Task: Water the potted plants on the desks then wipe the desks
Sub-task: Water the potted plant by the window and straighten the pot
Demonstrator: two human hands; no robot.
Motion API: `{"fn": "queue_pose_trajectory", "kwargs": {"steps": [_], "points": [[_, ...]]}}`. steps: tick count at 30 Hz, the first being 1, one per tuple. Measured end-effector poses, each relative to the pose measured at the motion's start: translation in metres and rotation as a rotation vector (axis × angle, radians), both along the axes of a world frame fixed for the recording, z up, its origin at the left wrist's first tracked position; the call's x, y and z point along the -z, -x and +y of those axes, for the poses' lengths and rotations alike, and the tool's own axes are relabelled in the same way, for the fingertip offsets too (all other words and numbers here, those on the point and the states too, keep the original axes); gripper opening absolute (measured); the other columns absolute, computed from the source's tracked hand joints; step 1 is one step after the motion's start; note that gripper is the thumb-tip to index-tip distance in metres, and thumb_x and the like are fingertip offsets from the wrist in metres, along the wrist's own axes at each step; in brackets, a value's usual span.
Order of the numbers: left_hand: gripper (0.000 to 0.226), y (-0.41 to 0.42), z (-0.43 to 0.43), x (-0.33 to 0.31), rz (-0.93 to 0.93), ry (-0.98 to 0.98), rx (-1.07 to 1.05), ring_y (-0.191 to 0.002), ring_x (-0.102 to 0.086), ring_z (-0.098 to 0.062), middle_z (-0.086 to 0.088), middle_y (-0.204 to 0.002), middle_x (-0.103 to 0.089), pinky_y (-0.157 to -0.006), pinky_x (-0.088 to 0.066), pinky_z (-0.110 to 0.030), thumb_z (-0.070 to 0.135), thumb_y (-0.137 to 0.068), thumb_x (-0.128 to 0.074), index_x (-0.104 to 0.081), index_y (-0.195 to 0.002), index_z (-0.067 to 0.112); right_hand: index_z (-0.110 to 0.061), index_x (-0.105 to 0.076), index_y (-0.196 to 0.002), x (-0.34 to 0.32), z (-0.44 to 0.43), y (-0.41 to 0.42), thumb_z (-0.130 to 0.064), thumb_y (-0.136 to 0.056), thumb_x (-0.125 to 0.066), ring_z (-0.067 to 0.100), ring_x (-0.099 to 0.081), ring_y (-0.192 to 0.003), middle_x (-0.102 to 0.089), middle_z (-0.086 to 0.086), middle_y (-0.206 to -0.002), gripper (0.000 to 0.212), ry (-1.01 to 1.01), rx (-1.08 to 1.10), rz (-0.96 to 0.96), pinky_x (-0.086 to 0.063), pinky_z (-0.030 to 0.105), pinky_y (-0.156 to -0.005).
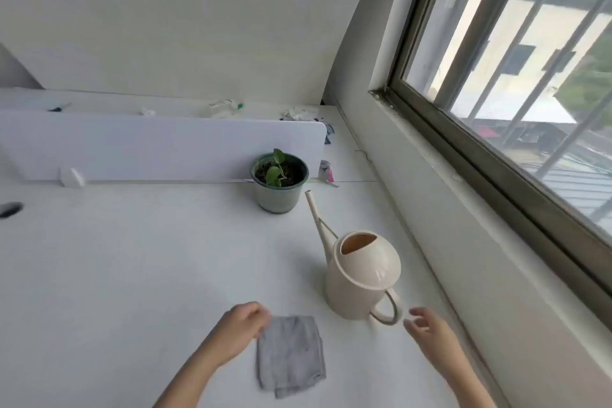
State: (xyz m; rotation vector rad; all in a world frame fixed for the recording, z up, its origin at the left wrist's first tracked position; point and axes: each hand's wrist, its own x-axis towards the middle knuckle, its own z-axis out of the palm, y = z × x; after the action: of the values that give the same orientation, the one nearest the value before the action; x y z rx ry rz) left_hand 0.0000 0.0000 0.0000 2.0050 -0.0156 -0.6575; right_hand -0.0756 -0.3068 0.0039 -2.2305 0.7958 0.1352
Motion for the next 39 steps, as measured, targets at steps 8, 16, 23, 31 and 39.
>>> {"fn": "queue_pose_trajectory", "kwargs": {"steps": [8, 16, 23, 31, 39], "points": [[0.009, -0.048, -0.077, -0.010, 0.063, 0.140, -0.035, -0.075, -0.039, -0.018, -0.001, -0.078, -0.041, -0.059, -0.030, -0.026, 0.019, -0.091, -0.045, -0.045, -0.084, 0.012, -0.009, -0.047, -0.106, 0.005, 0.027, -0.025, -0.015, -0.092, -0.043, 0.026, -0.049, -0.082, -0.053, 0.009, -0.092, 0.015, 0.033, -0.014, -0.004, -0.036, 0.034, -0.069], [0.049, -0.086, -0.119, 0.006, 0.227, 0.234, -0.216, -0.115, -0.045, -0.027, -0.012, -0.128, -0.046, -0.096, -0.037, -0.036, 0.035, -0.092, -0.044, -0.041, -0.130, 0.005, -0.018, -0.039, -0.095, 0.039, 0.023, -0.020, -0.021, -0.097, -0.032, 0.040, -0.061, -0.086, -0.063, 0.020, -0.092, 0.008, -0.032, 0.035, -0.115, -0.045, 0.041, -0.069], [0.068, -0.123, -0.140, 0.018, 0.288, 0.298, -0.342, -0.132, -0.034, -0.026, -0.003, -0.147, -0.031, -0.097, -0.034, -0.038, 0.040, -0.089, -0.050, -0.021, -0.145, 0.016, -0.022, -0.046, -0.102, 0.041, -0.005, -0.020, -0.021, -0.097, -0.037, 0.034, -0.061, -0.093, -0.064, 0.018, -0.096, 0.010, -0.122, -0.175, -0.097, -0.046, 0.039, -0.078], [0.007, -0.136, -0.148, 0.026, 0.341, 0.482, -0.522, -0.092, -0.051, -0.019, -0.002, -0.089, -0.053, -0.083, -0.041, -0.037, 0.024, -0.088, -0.055, -0.049, -0.086, 0.021, -0.045, -0.047, -0.091, 0.043, -0.054, -0.050, -0.020, -0.096, -0.041, 0.034, -0.058, -0.096, -0.061, 0.019, -0.097, 0.025, -0.234, -0.351, -0.120, -0.043, 0.038, -0.079], [0.013, -0.130, -0.158, 0.024, 0.319, 0.425, -0.626, -0.066, -0.049, -0.018, -0.003, -0.073, -0.047, -0.066, -0.040, -0.028, 0.022, -0.089, -0.051, -0.046, -0.080, 0.016, -0.009, -0.058, -0.076, 0.037, -0.059, -0.071, -0.044, -0.072, -0.057, 0.023, -0.065, -0.084, -0.067, -0.002, -0.077, 0.034, -0.605, -0.268, -0.094, -0.046, 0.012, -0.073]]}}
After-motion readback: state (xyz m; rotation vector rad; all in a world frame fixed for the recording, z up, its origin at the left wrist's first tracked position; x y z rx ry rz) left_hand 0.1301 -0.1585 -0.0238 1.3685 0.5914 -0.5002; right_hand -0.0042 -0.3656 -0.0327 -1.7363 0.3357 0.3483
